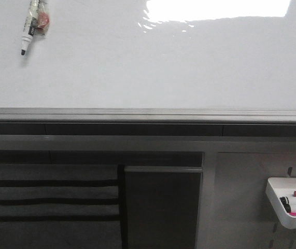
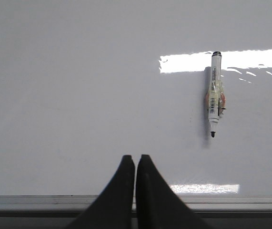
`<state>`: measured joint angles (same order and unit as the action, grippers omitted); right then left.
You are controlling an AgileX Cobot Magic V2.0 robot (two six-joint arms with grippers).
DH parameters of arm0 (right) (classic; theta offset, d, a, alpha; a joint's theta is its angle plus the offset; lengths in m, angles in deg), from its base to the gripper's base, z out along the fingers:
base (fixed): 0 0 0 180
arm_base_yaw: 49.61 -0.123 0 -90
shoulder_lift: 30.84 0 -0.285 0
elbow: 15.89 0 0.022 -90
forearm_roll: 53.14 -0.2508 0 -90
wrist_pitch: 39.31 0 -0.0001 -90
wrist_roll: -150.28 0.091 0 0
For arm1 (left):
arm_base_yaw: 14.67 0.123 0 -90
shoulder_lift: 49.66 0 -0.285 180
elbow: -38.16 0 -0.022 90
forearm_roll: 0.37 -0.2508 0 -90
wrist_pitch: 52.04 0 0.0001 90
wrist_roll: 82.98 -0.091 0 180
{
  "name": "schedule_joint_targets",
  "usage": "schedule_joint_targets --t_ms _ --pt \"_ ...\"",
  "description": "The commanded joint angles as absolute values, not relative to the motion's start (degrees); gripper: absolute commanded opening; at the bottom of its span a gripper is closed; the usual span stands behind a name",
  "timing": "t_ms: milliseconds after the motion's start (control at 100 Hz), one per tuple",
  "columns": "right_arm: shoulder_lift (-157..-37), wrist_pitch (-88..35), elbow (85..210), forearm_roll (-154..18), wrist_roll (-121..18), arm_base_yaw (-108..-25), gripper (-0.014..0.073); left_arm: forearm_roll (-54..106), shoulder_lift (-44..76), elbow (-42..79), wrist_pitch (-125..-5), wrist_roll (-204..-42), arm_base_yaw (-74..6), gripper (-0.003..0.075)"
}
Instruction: Write number 3 on whiteboard
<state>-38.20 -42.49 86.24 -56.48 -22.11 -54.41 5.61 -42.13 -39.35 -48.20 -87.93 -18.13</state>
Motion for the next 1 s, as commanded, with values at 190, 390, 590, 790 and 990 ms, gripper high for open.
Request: schedule_joint_targets --t_ms 190,390,590,790,990 --pt "-37.3 -47.2 84.8 -55.9 -22.3 -54.0 -0.0069 5.9 -43.7 -39.7 -43.8 -87.5 -18.0 -0.002" --pt "-37.3 -47.2 84.8 -55.9 -22.4 -54.0 -0.0069 5.9 -43.7 -39.7 -43.8 -87.5 -18.0 -0.002" --pt "-37.3 -45.4 84.8 -49.6 -24.0 -54.0 -0.0069 5.9 -43.7 -39.7 -43.8 -87.5 -18.0 -0.002" --pt "-37.3 -39.9 84.8 -47.0 -24.0 -54.0 -0.0069 5.9 -43.7 -39.7 -43.8 -87.5 -18.0 -0.002" --pt "-37.3 -40.3 84.8 -47.0 -24.0 -54.0 -0.0069 6.0 -43.7 -39.7 -43.8 -87.5 -18.0 -0.002"
